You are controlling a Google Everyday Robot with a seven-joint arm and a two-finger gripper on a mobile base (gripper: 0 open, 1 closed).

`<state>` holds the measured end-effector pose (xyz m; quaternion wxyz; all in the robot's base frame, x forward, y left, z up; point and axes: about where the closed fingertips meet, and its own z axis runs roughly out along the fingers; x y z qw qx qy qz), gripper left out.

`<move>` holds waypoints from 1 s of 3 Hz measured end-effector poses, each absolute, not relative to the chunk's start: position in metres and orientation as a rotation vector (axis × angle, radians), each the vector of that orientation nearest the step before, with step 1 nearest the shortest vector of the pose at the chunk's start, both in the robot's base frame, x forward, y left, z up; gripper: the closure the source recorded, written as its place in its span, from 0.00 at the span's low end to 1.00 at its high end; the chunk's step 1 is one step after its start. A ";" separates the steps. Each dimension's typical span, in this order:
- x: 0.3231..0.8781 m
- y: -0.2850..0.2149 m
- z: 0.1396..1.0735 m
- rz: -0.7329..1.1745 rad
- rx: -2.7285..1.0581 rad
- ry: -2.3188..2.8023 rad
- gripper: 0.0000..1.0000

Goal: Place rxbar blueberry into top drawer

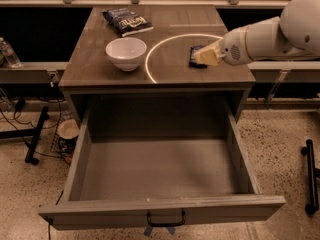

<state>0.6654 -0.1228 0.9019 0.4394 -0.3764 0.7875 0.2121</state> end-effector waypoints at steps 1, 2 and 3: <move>0.640 -0.116 0.892 0.536 -0.951 1.995 0.88; 0.661 -0.113 0.896 0.555 -0.947 1.959 0.66; 0.701 -0.113 0.900 0.569 -0.964 1.908 0.42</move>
Offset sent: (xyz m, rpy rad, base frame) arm 0.0375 0.0093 0.0053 0.0669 -0.0340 0.0322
